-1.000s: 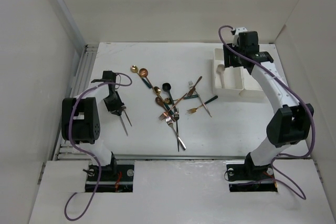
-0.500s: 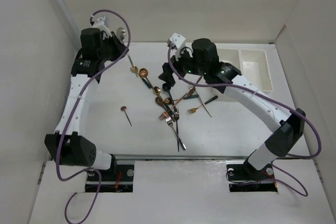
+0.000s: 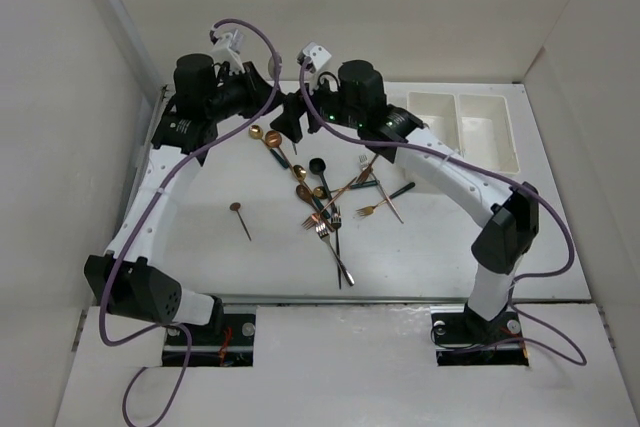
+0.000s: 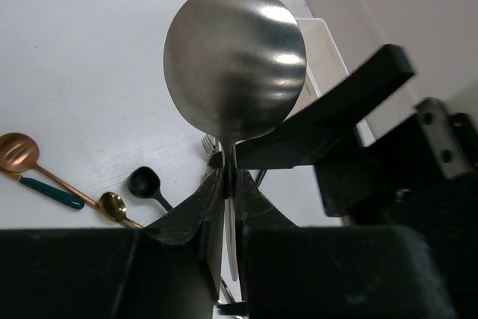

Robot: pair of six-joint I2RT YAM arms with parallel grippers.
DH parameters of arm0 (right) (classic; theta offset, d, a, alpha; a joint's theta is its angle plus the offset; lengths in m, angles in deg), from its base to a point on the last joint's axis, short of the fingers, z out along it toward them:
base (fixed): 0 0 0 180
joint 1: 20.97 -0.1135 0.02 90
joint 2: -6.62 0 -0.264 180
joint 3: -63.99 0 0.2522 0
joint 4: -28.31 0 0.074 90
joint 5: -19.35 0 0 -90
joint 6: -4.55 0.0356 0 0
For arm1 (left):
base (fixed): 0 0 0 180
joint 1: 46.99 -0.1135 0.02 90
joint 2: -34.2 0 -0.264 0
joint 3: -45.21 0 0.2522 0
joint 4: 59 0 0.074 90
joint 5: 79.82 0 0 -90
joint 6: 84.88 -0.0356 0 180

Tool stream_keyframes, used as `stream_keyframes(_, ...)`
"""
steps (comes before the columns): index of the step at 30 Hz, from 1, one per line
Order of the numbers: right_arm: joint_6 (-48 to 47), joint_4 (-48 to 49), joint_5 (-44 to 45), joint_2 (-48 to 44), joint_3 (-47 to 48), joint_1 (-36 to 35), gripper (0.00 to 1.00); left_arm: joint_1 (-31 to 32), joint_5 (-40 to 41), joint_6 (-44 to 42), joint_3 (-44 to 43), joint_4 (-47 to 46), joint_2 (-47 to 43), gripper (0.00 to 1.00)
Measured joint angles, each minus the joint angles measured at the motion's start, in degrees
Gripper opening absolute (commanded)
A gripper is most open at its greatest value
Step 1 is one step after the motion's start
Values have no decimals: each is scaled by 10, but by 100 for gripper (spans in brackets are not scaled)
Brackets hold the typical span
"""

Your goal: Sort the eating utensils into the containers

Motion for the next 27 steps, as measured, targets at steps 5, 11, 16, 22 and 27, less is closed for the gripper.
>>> stream_keyframes(5,25,-1,14,24,0,0,66,5,-8,10,10,-12,-6,0)
stream_keyframes(11,49,-7,27,35,11,0,0,4,-9,15,29,-19,-13,0)
stream_keyframes(16,57,-15,33,35,13,0,0,3,2,14,50,-34,-28,87)
stream_keyframes(22,63,-9,68,10,-46,38,0,0,26,2,77,-17,-43,100)
stream_keyframes(27,61,-44,144,-44,-127,151,0,7,134,-33,106,41,-51,100)
